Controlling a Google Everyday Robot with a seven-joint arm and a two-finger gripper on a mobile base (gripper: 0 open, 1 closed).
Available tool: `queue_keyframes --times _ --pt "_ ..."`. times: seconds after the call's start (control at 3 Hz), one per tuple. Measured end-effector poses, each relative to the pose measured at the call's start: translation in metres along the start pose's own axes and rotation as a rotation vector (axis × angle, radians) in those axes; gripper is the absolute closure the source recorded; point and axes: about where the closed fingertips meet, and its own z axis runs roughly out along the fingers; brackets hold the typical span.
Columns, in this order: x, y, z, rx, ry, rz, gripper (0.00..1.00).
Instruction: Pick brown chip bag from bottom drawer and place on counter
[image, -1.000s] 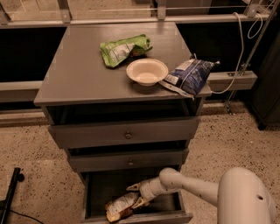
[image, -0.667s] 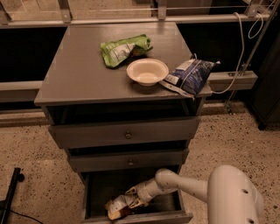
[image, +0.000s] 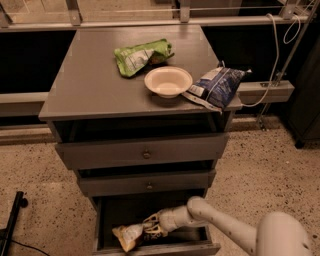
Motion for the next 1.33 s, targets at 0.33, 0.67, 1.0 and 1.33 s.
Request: queue_keyframes --times 0.33,0.67,1.0,1.33 --pt "-0.071 -0.020 -0.060 0.157 -0.177 -0.137 1.00" --pt "-0.123 -0.020 -0.118 0.258 -0.254 -0.251 1.00" --pt "-0.172 -0.015 -0.168 0.311 -0.203 -0.377 1.00" --pt "-0.226 -0.018 -0.211 0.364 -0.049 -0.538 1.00"
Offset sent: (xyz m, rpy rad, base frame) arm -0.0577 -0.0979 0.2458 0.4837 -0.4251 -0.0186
